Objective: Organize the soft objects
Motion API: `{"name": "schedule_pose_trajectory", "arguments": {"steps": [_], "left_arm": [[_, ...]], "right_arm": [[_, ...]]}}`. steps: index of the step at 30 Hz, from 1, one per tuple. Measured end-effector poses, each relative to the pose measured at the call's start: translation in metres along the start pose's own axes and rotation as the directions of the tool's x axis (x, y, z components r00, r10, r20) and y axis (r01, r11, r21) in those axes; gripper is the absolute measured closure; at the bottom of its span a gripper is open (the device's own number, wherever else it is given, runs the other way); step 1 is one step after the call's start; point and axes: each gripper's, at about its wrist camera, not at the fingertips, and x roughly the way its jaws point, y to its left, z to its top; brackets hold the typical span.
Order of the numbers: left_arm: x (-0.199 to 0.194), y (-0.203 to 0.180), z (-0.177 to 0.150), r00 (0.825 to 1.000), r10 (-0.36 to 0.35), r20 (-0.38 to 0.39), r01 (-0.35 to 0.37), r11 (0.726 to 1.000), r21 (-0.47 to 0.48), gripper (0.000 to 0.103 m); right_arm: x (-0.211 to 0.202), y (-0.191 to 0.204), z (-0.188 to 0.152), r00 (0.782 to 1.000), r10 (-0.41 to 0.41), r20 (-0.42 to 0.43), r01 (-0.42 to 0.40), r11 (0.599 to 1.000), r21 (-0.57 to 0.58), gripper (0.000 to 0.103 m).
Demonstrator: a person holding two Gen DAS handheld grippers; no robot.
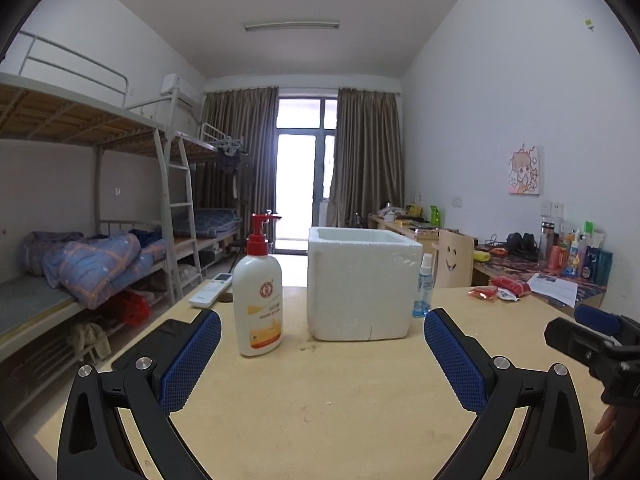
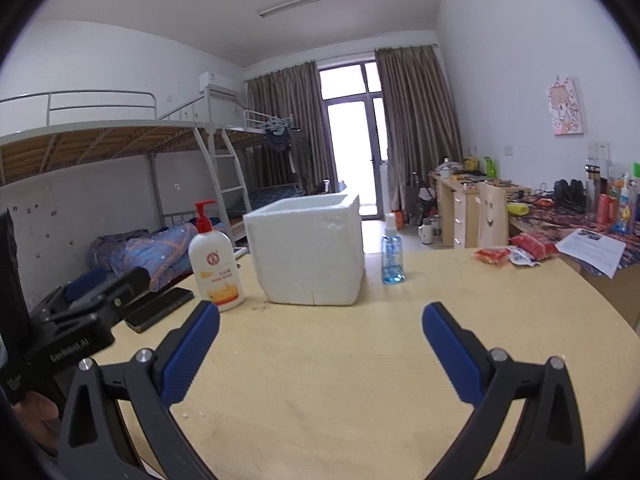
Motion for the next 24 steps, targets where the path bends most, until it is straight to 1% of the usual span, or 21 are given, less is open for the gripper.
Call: {"name": "schedule_pose_trajectory", "arguments": {"steps": [4, 7, 13, 24], "left_arm": [[0.002, -0.002, -0.006, 1.000, 0.010, -0.013, -0.010, 1.000, 0.021, 0.001], [0.003, -0.002, -0.007, 0.999, 0.009, -0.032, -0.008, 1.000, 0.030, 0.001], [-0.002, -0.005, -0.005, 1.000, 0.014, -0.015, -0.013, 0.999, 0.033, 0.001], [-0.010, -0.005, -0.007, 1.000, 0.007, -0.017, -0.006, 0.999, 0.046, 0.001]], "right_arm": [[0.000, 0.002, -0.007, 1.000, -0.011, -0.004, 0.011, 1.000, -0.008, 0.001], [-0.001, 0.003, -0.005, 1.000, -0.027, -0.006, 0.027, 0.999, -0.025, 0.001], [-0.007, 0.000, -0.006, 0.999, -0.045, -0.007, 0.045, 0.999, -0.007, 0.001], [-0.011, 0.004, -0.005, 0.999, -0.049, -0.007, 0.049, 0.999, -0.018, 0.001]]}}
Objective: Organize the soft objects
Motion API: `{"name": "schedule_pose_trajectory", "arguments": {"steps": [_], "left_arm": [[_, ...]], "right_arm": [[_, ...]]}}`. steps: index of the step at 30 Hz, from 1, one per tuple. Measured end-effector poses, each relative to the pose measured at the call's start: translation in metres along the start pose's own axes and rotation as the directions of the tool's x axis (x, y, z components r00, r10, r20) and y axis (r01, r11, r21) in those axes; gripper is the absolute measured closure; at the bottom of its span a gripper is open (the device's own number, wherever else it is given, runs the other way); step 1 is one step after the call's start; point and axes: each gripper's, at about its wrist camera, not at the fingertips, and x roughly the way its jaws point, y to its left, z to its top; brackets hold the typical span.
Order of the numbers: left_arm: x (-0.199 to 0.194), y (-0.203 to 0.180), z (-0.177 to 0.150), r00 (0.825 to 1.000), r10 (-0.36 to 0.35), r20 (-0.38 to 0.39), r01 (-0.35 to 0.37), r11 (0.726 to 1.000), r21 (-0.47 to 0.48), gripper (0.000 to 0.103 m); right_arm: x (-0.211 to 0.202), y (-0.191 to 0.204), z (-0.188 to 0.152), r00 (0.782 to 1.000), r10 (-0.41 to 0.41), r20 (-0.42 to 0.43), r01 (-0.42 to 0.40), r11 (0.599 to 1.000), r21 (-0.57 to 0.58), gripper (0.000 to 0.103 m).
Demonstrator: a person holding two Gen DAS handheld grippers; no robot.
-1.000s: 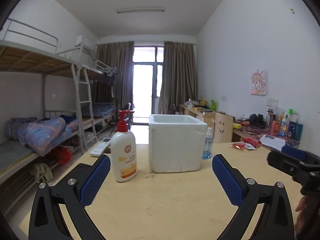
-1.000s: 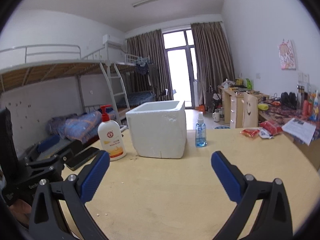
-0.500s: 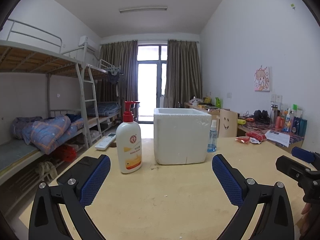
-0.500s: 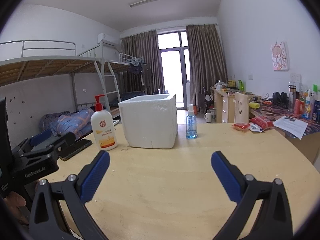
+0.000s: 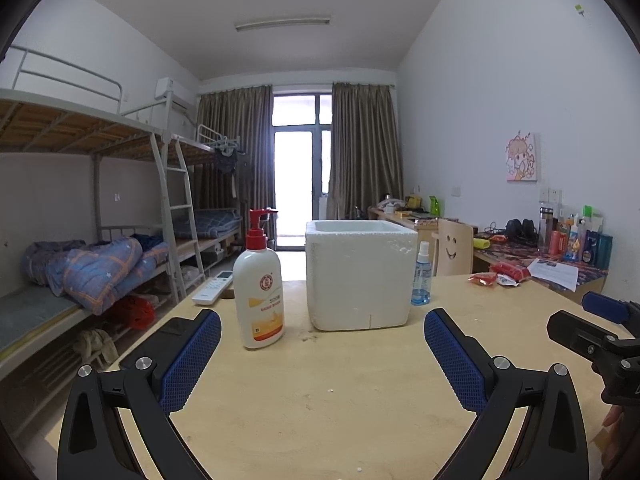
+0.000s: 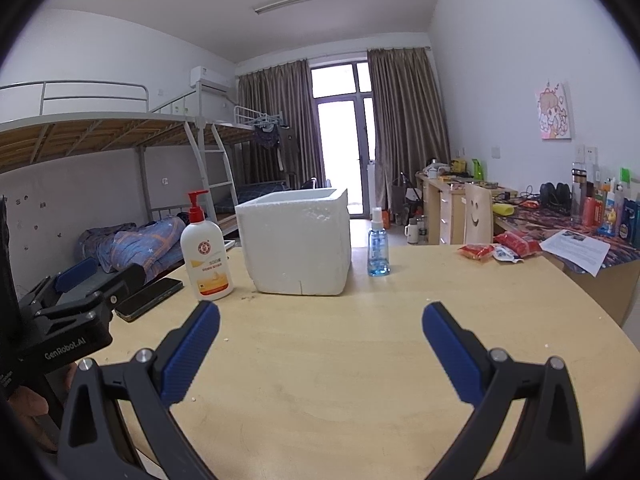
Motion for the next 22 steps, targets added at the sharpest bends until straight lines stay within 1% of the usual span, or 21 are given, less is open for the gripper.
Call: {"name": "schedule_pose_trajectory", "arguments": {"steps": [4, 22], "left_arm": [[0.0000, -0.0008, 0.0003, 1.000, 0.005, 0.001, -0.005, 1.000, 0.006, 0.001], [-0.0010, -0.0012, 0.0000, 1.000, -0.004, -0.009, 0.004, 1.000, 0.017, 0.001]], "right_arm": [[0.0006, -0.0011, 0.0000, 1.000, -0.010, -0.004, 0.010, 1.000, 0.003, 0.001], [0.0026, 0.0018, -0.0048, 1.000, -0.001, -0.017, 0.001, 1.000, -0.019, 0.001]]}}
